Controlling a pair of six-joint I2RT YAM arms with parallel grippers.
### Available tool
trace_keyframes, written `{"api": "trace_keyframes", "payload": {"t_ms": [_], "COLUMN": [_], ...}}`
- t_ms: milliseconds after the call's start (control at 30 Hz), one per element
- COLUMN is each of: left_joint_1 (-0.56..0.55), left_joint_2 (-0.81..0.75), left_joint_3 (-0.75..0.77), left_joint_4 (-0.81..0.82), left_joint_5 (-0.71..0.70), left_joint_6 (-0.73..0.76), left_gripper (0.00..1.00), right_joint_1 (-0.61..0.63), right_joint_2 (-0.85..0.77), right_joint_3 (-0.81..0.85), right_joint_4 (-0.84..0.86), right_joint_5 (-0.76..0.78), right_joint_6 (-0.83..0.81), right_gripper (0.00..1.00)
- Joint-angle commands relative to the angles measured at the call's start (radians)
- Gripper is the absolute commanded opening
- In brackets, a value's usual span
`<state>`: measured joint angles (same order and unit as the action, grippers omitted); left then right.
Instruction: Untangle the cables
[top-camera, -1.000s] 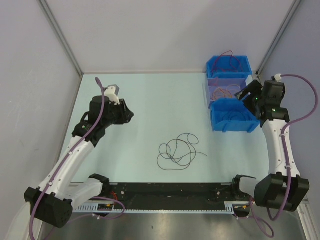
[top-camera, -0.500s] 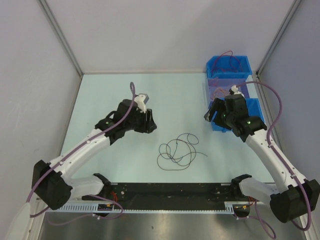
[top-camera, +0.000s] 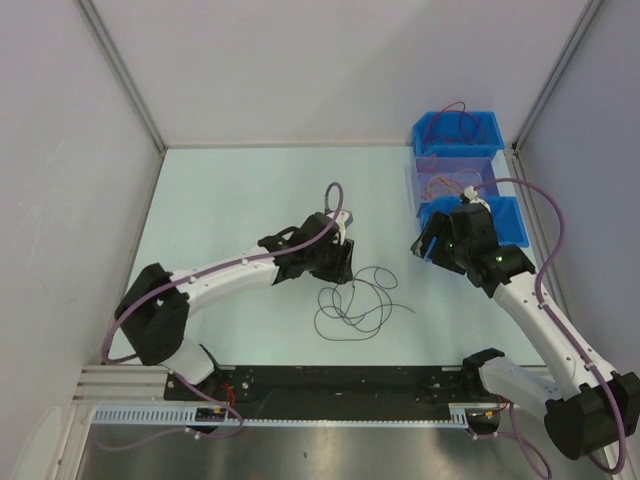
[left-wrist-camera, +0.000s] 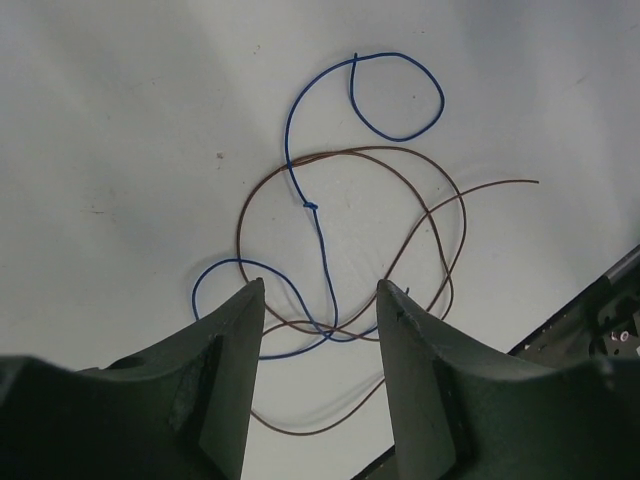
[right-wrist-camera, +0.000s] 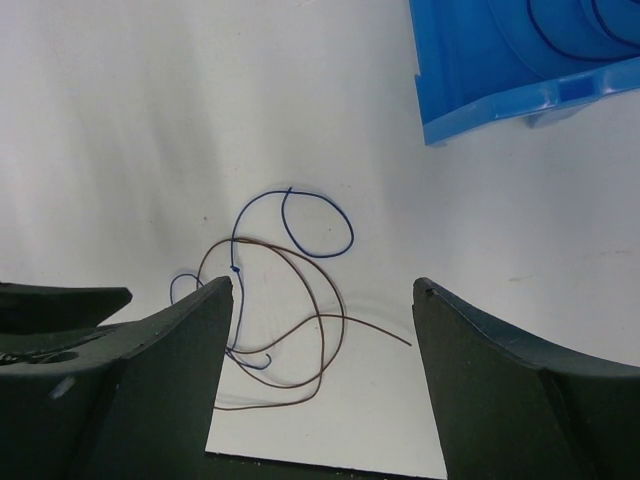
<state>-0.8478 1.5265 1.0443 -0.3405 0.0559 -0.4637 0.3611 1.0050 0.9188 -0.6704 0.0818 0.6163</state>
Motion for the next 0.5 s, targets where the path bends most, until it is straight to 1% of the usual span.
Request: {"api": "trace_keyframes", "payload": {"t_ms": [0,133,467], "left_joint_1": [-0.039,-0.053,-0.069], "left_joint_2": [0.067,0.150,0.265], "left_joint_3": [0.071,0.095,0.125], "left_joint_4": [0.051,0.051,0.074], "left_joint_5": [-0.036,-0.045,-0.050], "left_joint_6": [-0.036,-0.046,-0.046], "left_gripper": [0.53,0.51,0.48], "right_joint_1": [0.006,0.006,-0.013], "right_joint_2": [-0.020,-0.025,-0.026], "right_joint_3": [-0.014,-0.018,-0.023], "right_joint_4": [0.014,0.014,0.009], "right_joint_5": [0.012,0.010,0.001], "right_joint_6": [-0.010,-0.023,-0.049], "right_gripper": [0.77,0.77,0.77]}}
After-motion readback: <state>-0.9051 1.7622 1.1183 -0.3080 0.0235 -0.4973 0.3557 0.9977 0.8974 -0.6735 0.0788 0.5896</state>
